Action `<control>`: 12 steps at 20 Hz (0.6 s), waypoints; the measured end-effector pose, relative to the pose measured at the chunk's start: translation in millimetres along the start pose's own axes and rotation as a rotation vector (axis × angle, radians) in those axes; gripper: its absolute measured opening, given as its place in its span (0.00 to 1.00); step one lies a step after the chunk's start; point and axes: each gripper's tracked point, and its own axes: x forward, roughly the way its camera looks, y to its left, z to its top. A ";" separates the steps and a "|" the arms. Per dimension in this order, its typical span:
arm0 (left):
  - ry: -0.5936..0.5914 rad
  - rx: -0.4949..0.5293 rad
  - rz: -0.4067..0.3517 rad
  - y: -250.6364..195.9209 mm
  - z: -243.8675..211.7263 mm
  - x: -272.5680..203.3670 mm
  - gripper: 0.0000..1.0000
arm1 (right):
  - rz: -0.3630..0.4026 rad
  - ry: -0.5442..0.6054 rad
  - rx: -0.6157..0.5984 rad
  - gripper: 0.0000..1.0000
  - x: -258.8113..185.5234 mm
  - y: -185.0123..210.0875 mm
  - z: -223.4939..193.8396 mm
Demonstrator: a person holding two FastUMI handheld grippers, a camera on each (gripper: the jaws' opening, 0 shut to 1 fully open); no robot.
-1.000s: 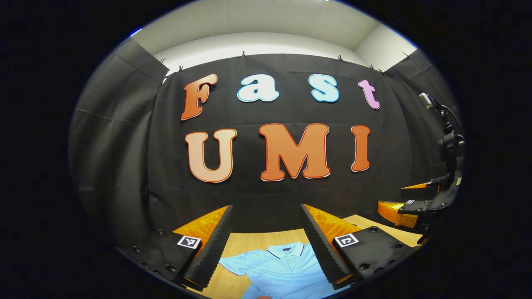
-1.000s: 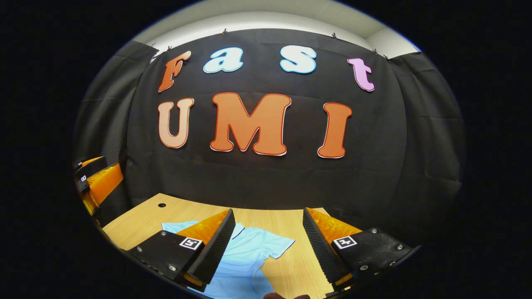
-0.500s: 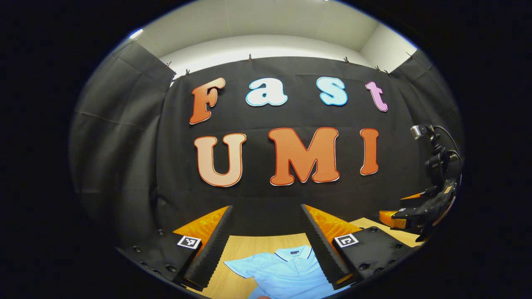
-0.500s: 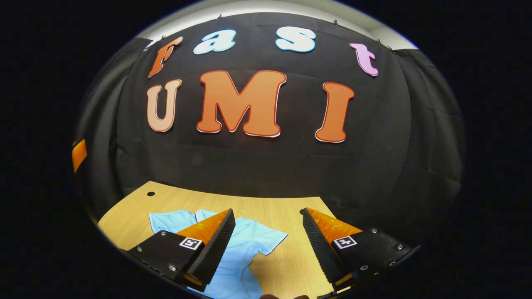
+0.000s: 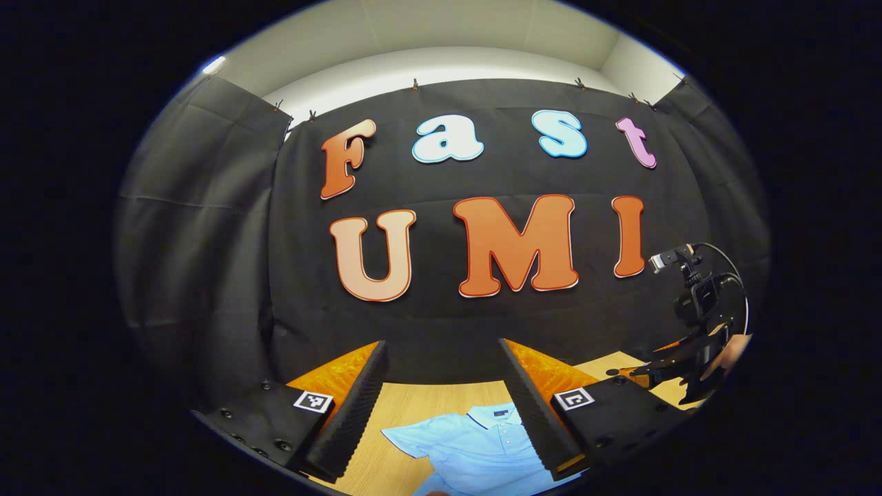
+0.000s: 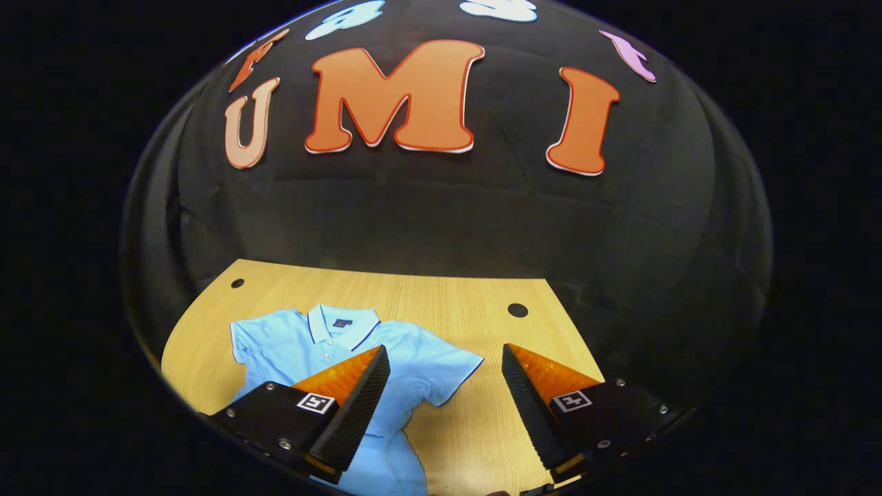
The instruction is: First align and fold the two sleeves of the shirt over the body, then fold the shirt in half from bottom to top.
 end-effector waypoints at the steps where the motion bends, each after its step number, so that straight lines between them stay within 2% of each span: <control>1: 0.008 0.004 0.006 -1.7 -2.3 2.8 1.00 | 0.028 0.035 0.018 0.99 8.6 3.8 -5.1; 7: 0.068 0.018 0.049 -10.2 -14.4 11.4 1.00 | 0.032 0.160 0.050 0.99 62.1 -4.6 -24.9; 12: 0.011 0.038 0.114 -4.9 1.4 8.0 1.00 | 0.030 0.263 0.082 0.99 98.2 -4.9 -46.1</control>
